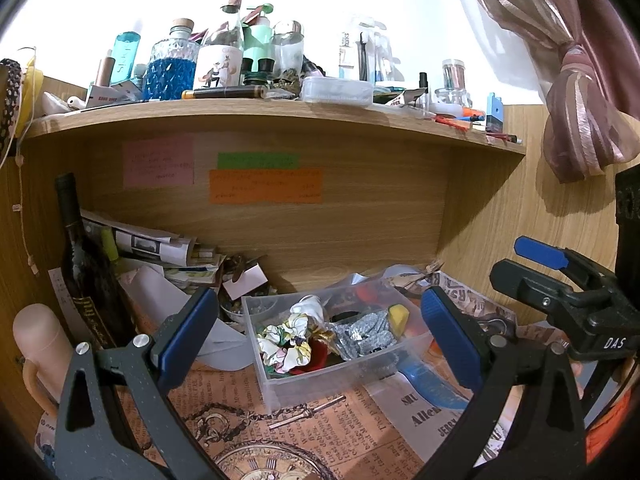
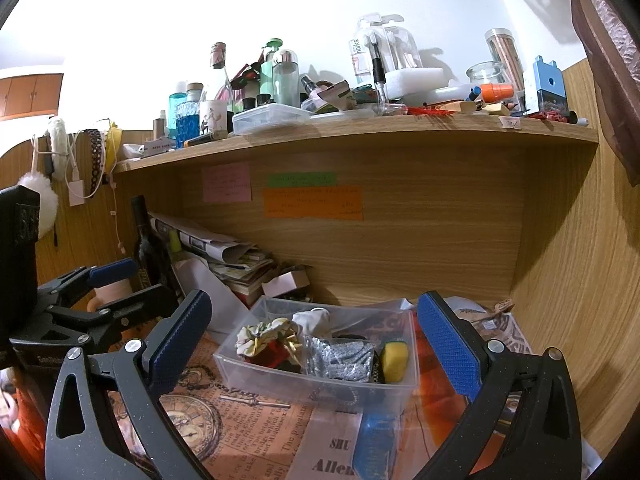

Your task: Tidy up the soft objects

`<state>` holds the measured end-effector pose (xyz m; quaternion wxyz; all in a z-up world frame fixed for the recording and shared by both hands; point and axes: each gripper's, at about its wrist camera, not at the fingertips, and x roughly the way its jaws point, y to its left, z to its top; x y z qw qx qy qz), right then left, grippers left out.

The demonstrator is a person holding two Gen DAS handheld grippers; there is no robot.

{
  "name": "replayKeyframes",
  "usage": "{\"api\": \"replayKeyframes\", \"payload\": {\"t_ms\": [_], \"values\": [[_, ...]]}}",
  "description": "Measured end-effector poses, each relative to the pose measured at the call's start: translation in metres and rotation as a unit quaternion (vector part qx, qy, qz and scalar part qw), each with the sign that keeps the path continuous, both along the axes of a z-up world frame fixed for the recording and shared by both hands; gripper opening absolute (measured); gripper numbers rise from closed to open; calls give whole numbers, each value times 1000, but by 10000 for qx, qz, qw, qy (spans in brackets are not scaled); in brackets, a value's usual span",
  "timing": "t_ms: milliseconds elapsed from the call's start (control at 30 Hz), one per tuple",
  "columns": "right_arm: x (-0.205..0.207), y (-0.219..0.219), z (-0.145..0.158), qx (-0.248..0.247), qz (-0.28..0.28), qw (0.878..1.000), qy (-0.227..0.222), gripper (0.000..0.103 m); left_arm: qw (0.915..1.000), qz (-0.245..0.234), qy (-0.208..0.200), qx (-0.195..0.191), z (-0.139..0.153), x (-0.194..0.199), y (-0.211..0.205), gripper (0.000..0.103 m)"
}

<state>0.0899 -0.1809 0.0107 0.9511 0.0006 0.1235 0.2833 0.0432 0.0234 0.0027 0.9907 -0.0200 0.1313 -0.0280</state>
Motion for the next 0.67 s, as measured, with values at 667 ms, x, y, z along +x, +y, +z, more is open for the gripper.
{"api": "replayKeyframes", "payload": {"t_ms": [667], "values": [[6, 2, -6, -10, -10, 10000, 95, 103, 9998, -65, 138, -116, -3, 6, 2, 103]]}}
